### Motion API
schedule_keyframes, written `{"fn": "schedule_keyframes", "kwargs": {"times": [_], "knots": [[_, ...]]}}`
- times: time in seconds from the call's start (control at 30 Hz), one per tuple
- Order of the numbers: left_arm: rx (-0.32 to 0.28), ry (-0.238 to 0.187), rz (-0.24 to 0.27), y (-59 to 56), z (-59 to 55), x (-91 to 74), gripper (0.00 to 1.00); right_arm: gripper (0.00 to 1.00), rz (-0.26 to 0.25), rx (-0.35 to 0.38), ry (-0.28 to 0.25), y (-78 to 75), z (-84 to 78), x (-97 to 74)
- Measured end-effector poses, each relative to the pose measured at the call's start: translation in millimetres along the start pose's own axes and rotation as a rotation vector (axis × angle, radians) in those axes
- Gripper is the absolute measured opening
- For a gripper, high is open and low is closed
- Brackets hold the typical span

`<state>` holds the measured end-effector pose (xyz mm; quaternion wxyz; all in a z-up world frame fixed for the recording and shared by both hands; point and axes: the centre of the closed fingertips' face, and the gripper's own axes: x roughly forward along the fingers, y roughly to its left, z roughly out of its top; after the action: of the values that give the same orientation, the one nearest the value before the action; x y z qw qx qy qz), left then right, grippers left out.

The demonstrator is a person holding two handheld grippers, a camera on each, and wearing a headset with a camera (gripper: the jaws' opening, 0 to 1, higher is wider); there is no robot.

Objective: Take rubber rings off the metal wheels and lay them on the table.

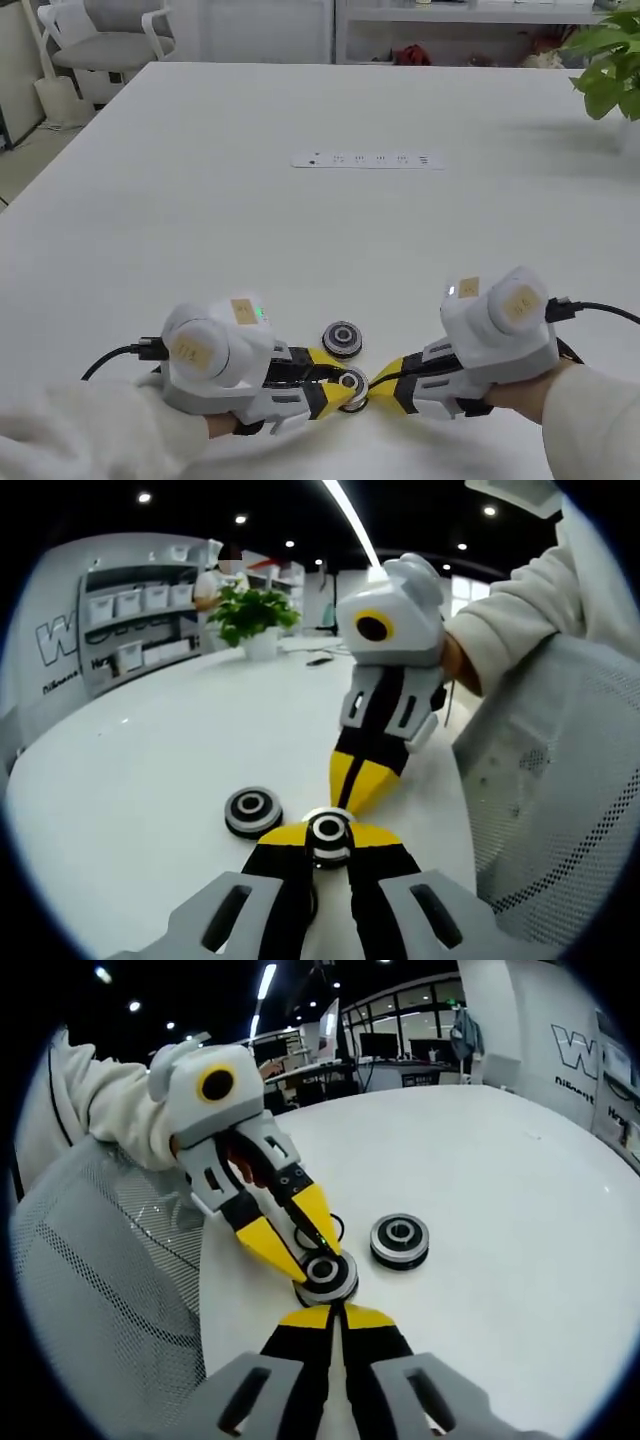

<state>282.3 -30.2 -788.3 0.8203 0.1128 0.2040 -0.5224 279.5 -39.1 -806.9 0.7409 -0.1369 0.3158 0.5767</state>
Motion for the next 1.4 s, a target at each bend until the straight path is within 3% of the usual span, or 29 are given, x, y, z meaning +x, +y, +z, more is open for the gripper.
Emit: {"fn": "schedule_keyframes", "kwargs": {"times": [0.1,0.2,0.4,0.53,0.77,1.4], "knots": [[0.0,-0.003,0.002,0.2,0.1,-0.3,0.13,0.0,-0.004,0.074,0.015,-0.9,-1.1,0.4],[-0.001,-0.005,0.007,1.3,0.0,-1.1,0.14,0.0,-0.007,0.07,0.027,-0.5,1.1,2.4],[-0.01,-0.018,0.014,1.4,-0.2,-1.4,0.14,0.0,-0.006,0.16,0.037,-3.6,-0.9,1.9],[-0.005,-0.018,0.013,0.8,-0.1,-1.6,0.14,0.0,-0.004,0.262,0.047,-3.2,-2.0,1.8],[0.006,-0.019,0.002,0.5,0.1,-2.0,0.13,0.0,-0.005,0.249,0.071,-2.5,-2.8,1.4],[0.018,-0.013,0.009,-1.0,-1.2,-3.3,0.13,0.0,0.001,0.348,0.059,-1.2,-1.5,0.9]]}}
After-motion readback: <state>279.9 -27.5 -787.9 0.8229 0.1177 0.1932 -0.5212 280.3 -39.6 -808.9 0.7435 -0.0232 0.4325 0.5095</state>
